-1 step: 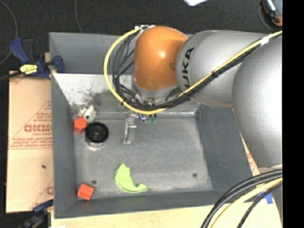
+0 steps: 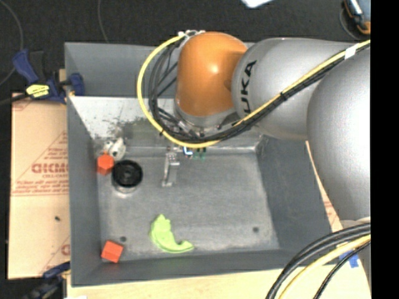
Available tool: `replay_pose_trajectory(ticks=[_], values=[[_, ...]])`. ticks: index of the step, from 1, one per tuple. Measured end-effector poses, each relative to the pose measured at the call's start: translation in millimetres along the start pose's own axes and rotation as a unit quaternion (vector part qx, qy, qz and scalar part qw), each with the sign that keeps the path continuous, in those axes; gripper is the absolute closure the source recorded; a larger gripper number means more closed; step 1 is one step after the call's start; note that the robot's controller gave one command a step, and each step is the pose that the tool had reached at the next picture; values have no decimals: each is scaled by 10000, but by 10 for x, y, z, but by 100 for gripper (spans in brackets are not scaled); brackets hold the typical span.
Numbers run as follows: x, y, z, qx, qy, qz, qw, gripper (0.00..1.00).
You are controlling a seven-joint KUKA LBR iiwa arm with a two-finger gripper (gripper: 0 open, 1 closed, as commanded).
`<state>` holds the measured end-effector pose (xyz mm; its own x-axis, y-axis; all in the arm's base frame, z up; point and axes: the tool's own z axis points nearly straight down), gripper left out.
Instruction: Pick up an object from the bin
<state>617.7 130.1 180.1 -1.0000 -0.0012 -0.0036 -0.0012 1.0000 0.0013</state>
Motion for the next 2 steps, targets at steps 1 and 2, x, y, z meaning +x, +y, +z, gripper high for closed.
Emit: replay_pose_trajectory(ticks=[1,2], values=[[81,260,791,6,64,-227,9997,0],[-40,438,757,-2,-28,-634,9980,0]])
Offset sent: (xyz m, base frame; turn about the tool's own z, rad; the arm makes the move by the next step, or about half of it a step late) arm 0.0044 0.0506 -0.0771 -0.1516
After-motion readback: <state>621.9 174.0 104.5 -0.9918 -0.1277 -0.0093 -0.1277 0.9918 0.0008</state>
